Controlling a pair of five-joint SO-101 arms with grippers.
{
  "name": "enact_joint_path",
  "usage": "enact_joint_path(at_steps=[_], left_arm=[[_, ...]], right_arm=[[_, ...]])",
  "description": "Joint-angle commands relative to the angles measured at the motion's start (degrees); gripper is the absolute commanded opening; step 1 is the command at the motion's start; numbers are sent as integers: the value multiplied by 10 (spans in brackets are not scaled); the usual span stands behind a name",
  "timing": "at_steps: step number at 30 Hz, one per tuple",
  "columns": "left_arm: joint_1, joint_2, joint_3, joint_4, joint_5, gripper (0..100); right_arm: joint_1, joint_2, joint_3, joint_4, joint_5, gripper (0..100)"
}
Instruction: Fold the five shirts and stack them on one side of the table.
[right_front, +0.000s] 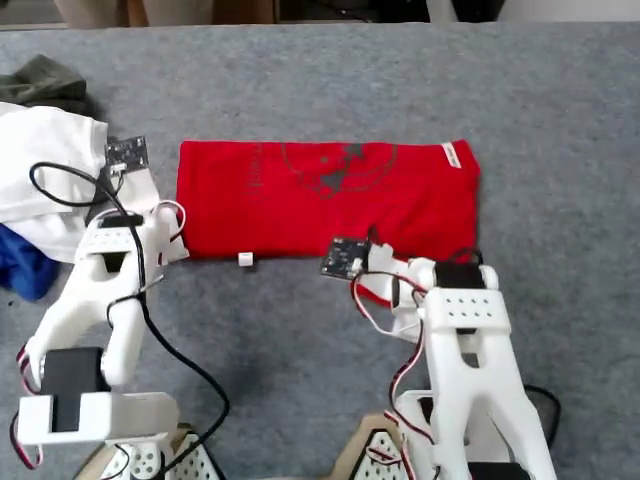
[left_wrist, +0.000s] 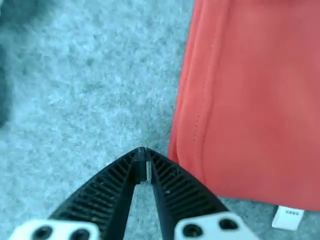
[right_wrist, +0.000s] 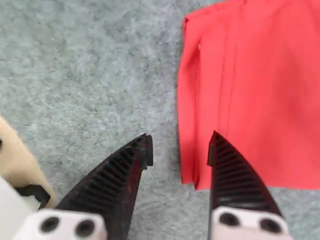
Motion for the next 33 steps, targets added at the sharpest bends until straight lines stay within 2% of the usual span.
enact_joint_path(at_steps=[1, 8, 13, 17, 29, 31, 33], left_arm=[[-1, 6, -37, 11, 4, 19], [0, 7, -38, 18, 3, 19], [0, 7, -38, 18, 3, 19], [0, 7, -38, 18, 3, 19], [0, 7, -38, 20, 3, 19], [0, 7, -38, 20, 3, 19], [0, 7, -38, 20, 3, 19]], right_arm=[[-8, -15, 18, -34, -5, 187], [-8, 11, 34, -80, -4, 188], [-5, 139, -8, -131, -7, 188], [0, 222, -70, -127, -8, 186], [4, 245, -90, -140, 0, 184], [6, 245, -85, -155, 8, 163], [6, 245, -85, -159, 8, 101]])
